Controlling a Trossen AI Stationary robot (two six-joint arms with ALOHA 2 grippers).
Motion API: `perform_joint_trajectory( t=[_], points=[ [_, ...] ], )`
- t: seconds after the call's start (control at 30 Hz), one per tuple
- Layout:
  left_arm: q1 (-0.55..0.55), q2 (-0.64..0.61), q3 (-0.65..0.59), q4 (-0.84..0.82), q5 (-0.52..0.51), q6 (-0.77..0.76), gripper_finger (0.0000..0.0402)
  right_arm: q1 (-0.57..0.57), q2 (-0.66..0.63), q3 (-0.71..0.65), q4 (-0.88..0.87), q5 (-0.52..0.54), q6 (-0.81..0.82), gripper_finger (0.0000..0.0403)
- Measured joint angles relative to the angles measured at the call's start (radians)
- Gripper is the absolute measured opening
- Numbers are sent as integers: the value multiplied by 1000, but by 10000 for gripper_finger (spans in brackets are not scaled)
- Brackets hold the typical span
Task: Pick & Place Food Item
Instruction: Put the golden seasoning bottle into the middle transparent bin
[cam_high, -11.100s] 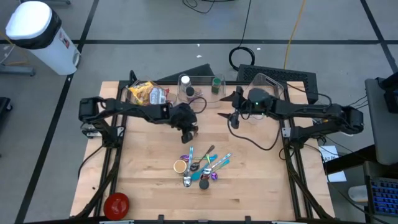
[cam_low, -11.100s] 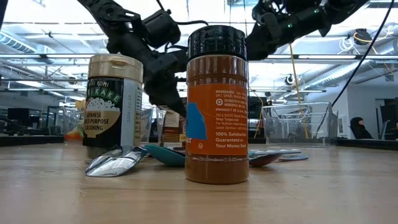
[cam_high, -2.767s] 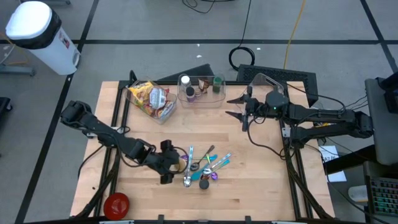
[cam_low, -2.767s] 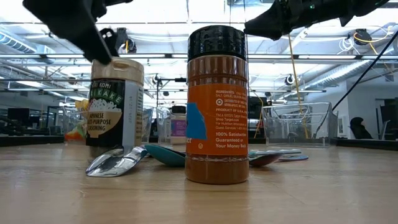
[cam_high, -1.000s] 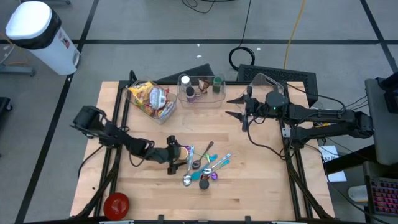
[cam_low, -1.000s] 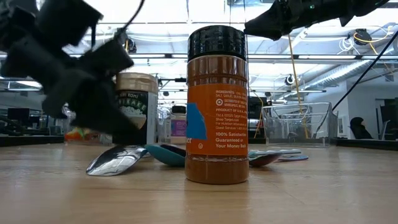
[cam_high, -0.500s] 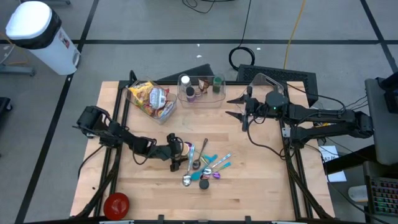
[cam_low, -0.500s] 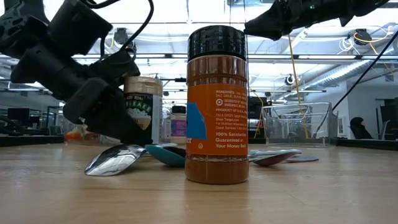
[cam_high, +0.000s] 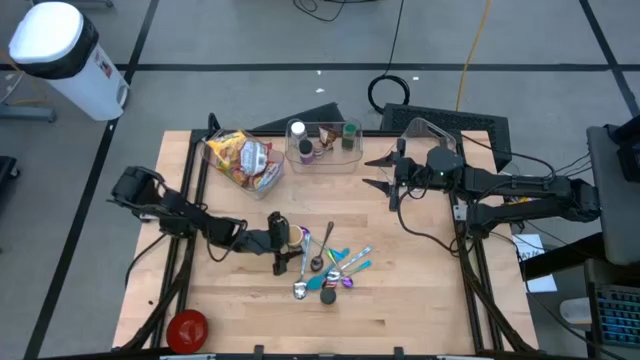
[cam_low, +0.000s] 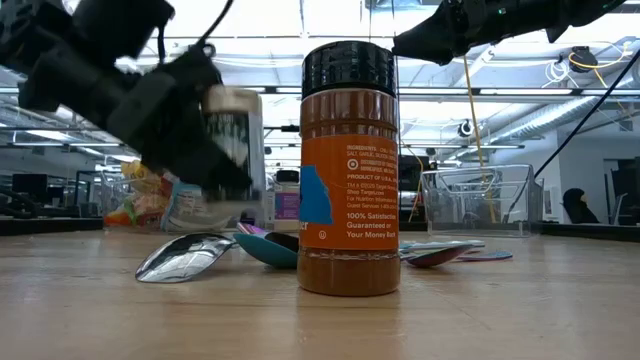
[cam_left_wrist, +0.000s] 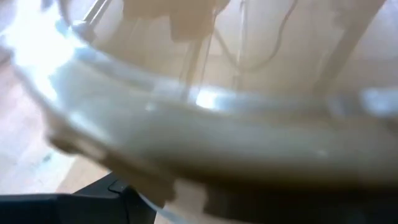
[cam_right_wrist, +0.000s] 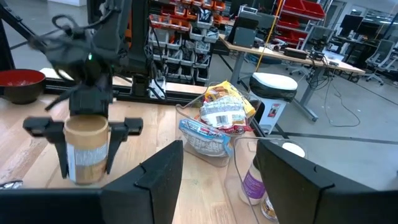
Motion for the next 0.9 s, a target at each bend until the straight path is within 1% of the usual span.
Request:
perform_joint_trajectory(
  t=[0.07,0.2,0.27,0.37,0.5,0.6,0.7,0.8,0.9],
  points=[
    [0,-55,0,-26,-4,4,280,0,0,0,0,0,0,196],
    [22,-170,15,-53,-37,100,285,0,0,0,3,0,2,196],
    [44,-217,50,-95,-42,161,289,0,0,0,4,0,22,196],
    [91,-260,137,-231,-46,223,284,0,0,0,4,0,44,196],
    [175,-253,289,-440,-39,254,281,0,0,0,4,0,45,196],
    [229,-221,368,-502,11,279,281,0,0,0,4,0,52,196],
    [272,-190,396,-509,52,315,282,0,0,0,3,3,55,196],
    [309,-161,395,-493,52,314,291,0,19,1,10,2,51,200],
    [337,-128,395,-497,55,292,286,11,71,1,35,2,27,219]
  ],
)
